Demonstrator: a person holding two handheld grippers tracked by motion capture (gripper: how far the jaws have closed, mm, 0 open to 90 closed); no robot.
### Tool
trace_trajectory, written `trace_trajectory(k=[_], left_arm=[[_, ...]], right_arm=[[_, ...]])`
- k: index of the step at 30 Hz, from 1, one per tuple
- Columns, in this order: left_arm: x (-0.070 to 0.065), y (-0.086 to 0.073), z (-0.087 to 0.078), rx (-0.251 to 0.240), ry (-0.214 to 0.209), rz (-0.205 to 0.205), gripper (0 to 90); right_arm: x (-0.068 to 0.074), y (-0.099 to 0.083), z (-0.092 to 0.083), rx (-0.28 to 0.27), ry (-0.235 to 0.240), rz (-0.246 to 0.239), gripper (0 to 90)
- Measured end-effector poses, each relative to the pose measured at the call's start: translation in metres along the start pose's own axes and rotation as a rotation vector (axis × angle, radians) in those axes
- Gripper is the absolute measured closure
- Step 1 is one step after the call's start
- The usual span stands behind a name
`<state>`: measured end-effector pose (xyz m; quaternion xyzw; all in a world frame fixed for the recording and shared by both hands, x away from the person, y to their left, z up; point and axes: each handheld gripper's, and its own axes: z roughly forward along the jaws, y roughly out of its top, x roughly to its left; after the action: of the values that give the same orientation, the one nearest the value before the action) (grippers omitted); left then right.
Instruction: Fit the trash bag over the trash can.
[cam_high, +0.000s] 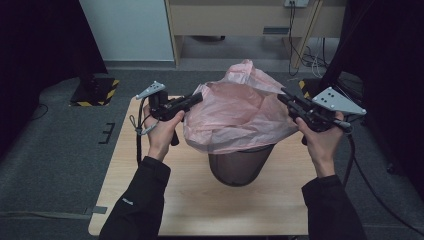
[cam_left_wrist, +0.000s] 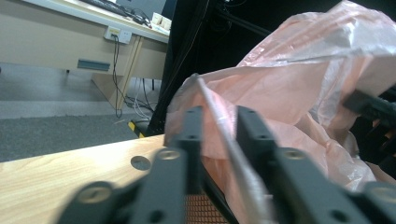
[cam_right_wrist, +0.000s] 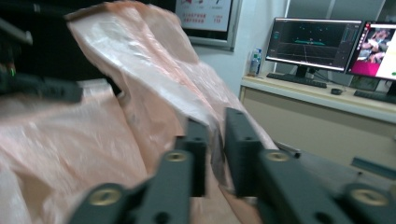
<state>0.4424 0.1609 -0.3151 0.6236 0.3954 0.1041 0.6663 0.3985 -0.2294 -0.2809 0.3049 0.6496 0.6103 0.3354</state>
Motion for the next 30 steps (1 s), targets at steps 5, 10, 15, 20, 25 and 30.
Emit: trace_trajectory(k=[5,10,15,20,25,30], left_arm=[[0.009,-0.007,-0.001,0.046,0.039,0.028,90.0],[0.02,-0.025,0.0,0.099,0.055,0.021,90.0],[0.025,-0.042,0.004,0.133,0.059,0.022,90.0],[0.023,-0.055,-0.001,0.144,0.041,0.026,90.0],[0.023,-0.067,-0.01,0.154,0.042,0.03,90.0],[0.026,-0.077,-0.013,0.172,0.054,0.027,90.0]], right_arm=[[-0.024,-0.003,0.006,0.044,-0.075,0.162,90.0],[-0.049,-0.024,0.011,0.124,-0.148,0.252,90.0],[-0.061,-0.052,0.019,0.175,-0.164,0.294,90.0],[-0.061,-0.08,0.021,0.251,-0.17,0.309,90.0],[-0.061,-0.102,0.018,0.334,-0.158,0.306,90.0],[-0.056,-0.118,0.019,0.365,-0.134,0.299,90.0]])
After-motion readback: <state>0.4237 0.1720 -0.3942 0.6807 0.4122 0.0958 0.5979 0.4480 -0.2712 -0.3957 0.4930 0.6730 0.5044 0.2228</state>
